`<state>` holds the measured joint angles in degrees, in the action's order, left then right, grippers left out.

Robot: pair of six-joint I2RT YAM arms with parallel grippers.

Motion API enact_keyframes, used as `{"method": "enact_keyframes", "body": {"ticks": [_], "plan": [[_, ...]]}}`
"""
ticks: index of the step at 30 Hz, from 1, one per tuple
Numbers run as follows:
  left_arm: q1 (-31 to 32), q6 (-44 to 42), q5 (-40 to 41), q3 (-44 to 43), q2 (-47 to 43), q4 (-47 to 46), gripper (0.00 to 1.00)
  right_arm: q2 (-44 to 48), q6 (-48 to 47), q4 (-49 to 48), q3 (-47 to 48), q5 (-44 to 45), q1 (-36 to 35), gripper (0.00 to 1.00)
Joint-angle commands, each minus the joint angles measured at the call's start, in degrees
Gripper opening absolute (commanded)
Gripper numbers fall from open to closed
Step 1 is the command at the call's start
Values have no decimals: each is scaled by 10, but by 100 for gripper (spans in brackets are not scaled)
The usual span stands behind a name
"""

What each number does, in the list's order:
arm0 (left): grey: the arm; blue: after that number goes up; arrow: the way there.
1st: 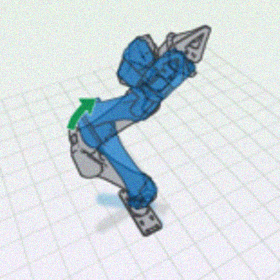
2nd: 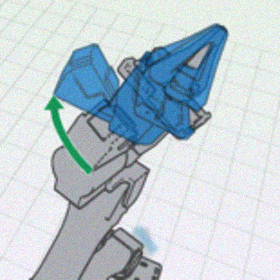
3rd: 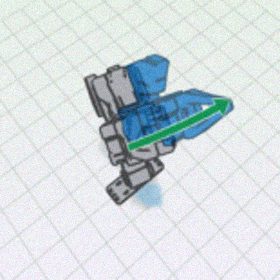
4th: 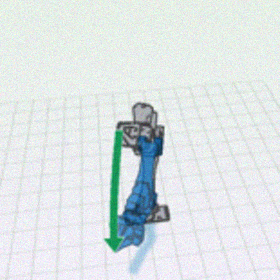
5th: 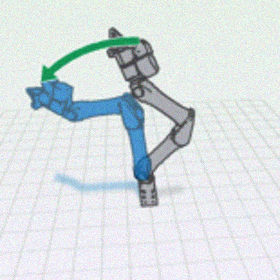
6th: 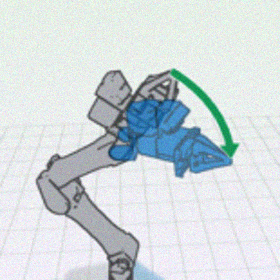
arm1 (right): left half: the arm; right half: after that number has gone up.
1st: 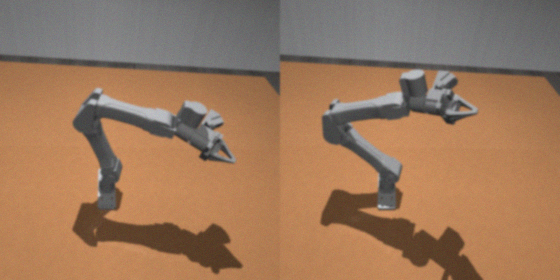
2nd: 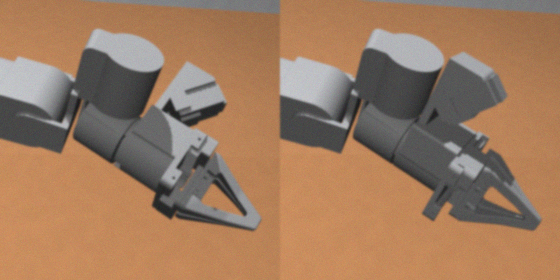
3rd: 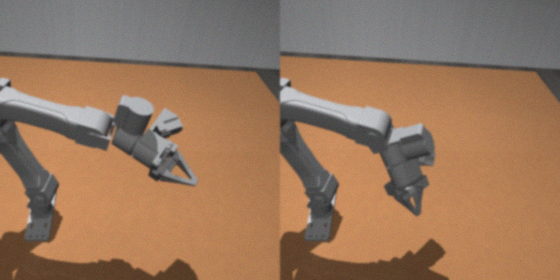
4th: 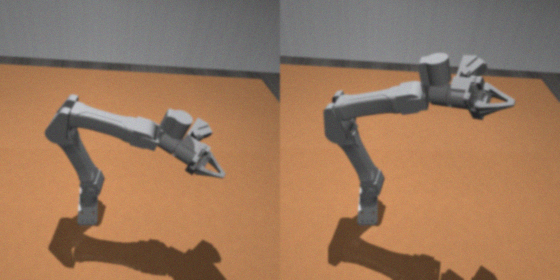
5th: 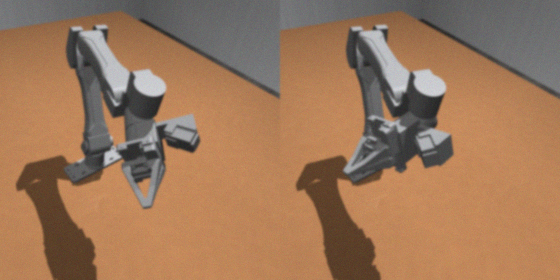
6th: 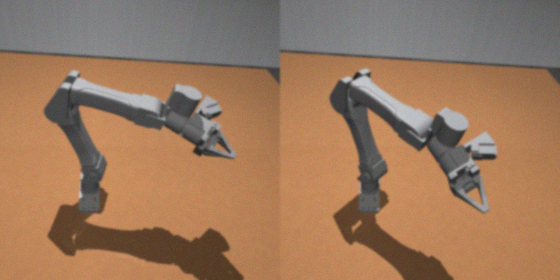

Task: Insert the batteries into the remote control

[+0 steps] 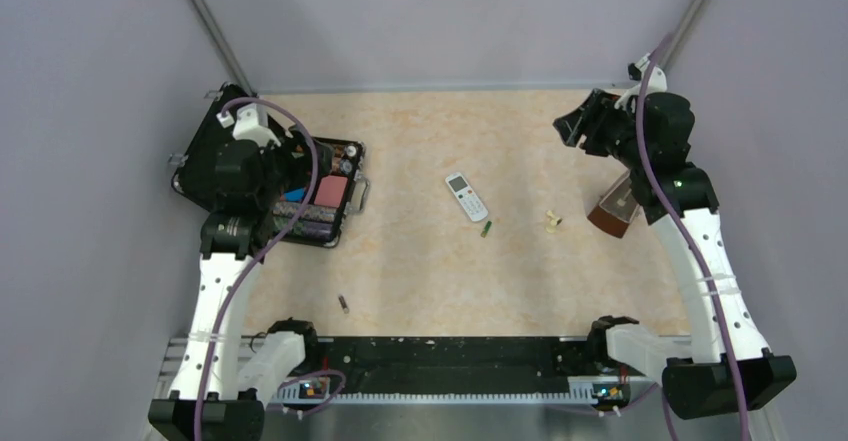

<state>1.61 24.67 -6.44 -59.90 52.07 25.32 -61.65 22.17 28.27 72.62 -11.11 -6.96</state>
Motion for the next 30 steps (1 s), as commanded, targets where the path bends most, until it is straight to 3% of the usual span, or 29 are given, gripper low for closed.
{"method": "enact_keyframes", "body": {"ticks": [1,6,13,17,22,30], "plan": [[-1,13,-8,-8,-23,0,99,18,27,-40,-11,14,-1,60],[-1,19,-6,0,-27,11,99,39,46,-61,-47,46,-2,61],[-1,13,-38,3,-4,19,99,-17,34,-54,-52,-35,-11,65],[-1,9,-90,23,-5,-11,99,-56,-11,-64,-58,8,-86,71],[-1,18,-111,56,-21,-57,99,-148,-78,-89,-49,76,-187,81],[-1,47,-103,86,-15,-91,99,-377,-157,-84,35,138,-260,91]]}}
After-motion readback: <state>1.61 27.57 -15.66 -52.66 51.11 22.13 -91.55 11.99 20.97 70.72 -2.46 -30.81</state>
